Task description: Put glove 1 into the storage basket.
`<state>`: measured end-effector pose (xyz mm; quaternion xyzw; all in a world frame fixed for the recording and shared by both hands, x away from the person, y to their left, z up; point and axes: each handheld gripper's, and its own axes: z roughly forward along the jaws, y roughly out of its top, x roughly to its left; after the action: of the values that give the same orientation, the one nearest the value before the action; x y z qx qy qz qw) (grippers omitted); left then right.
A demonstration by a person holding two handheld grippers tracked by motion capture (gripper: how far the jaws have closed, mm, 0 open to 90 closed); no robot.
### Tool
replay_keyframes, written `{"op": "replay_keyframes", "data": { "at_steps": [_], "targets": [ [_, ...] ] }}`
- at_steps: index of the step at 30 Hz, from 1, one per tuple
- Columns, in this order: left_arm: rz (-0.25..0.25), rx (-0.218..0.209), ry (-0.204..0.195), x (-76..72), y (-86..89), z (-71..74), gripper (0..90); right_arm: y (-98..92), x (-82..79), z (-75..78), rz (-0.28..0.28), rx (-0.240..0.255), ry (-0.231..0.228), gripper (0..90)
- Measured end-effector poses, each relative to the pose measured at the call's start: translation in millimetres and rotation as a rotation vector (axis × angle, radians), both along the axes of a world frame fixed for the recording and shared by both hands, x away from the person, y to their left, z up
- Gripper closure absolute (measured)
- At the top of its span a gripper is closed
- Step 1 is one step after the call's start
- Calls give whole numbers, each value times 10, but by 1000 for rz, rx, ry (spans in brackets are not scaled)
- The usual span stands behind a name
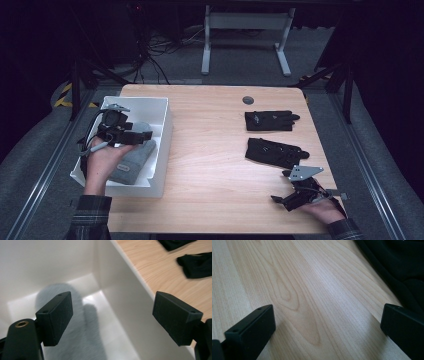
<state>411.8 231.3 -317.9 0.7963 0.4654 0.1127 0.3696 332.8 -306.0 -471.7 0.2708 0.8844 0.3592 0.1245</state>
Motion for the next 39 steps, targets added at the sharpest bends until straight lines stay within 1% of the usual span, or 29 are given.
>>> {"op": "replay_keyframes", "data": {
  "at_steps": [4, 6, 7, 8, 9, 10, 14, 17, 19, 23, 26, 27, 29, 31, 32, 34, 35, 37, 38, 39],
  "targets": [
    [-56, 10, -30, -62, -213, 88, 167, 0, 0, 0, -1, -1, 0, 1],
    [-89, 3, -37, -94, -330, 109, 167, 1, 0, 1, -3, -1, 0, 1],
    [-95, -1, -43, -106, -372, 115, 167, 2, 0, 1, -3, -1, 0, 1],
    [-115, -7, -49, -121, -443, 122, 167, 1, 0, 1, -3, -1, 0, 1],
    [-115, -7, -49, -121, -443, 122, 167, 1, 0, 1, -3, -1, 0, 1],
    [-140, -10, -53, -133, -514, 127, 167, 1, 0, 1, -3, -1, 0, 1],
    [-199, -11, -56, -184, -789, 128, 167, 2, 1, 1, -3, 0, 0, 0],
    [-230, -12, -64, -216, -955, 108, 167, 1, 2, 1, -2, -1, 0, 0],
    [-250, 0, -64, -233, -1051, 97, 167, 1, 1, 1, -2, 0, 1, 0],
    [-277, -2, -76, -295, -1267, 57, 167, 2, 2, 0, -2, 0, 0, 1],
    [-303, 2, -79, -336, -1417, 2, 167, 1, 2, 1, -2, -1, 0, 1],
    [-322, -4, -77, -355, -1486, -39, 167, 1, 1, 1, -2, -1, 1, 1],
    [-335, -1, -76, -377, -1557, -94, 168, 1, 1, 1, -2, 0, 1, 1],
    [-355, 2, -61, -395, -1643, -175, 168, 1, 2, 1, -2, 0, 1, 1],
    [-358, 5, -62, -402, -1681, -220, 168, 0, 3, 2, 0, -1, 2, 2],
    [-365, 17, -51, -408, -1734, -298, 168, 0, 2, 2, 0, -1, 2, 2],
    [-369, 20, -47, -417, -1766, -360, 168, 0, 2, 2, 0, -1, 2, 2],
    [-378, 20, -38, -428, -1797, -451, 168, 0, 2, 5, 1, -2, 3, 8],
    [-388, 29, -37, -437, -1818, -529, 168, 1, 3, 8, 2, -4, 4, 17],
    [-388, 29, -37, -437, -1818, -529, 168, 4, 2, 24, 1, -8, 4, 64]
  ]
}}
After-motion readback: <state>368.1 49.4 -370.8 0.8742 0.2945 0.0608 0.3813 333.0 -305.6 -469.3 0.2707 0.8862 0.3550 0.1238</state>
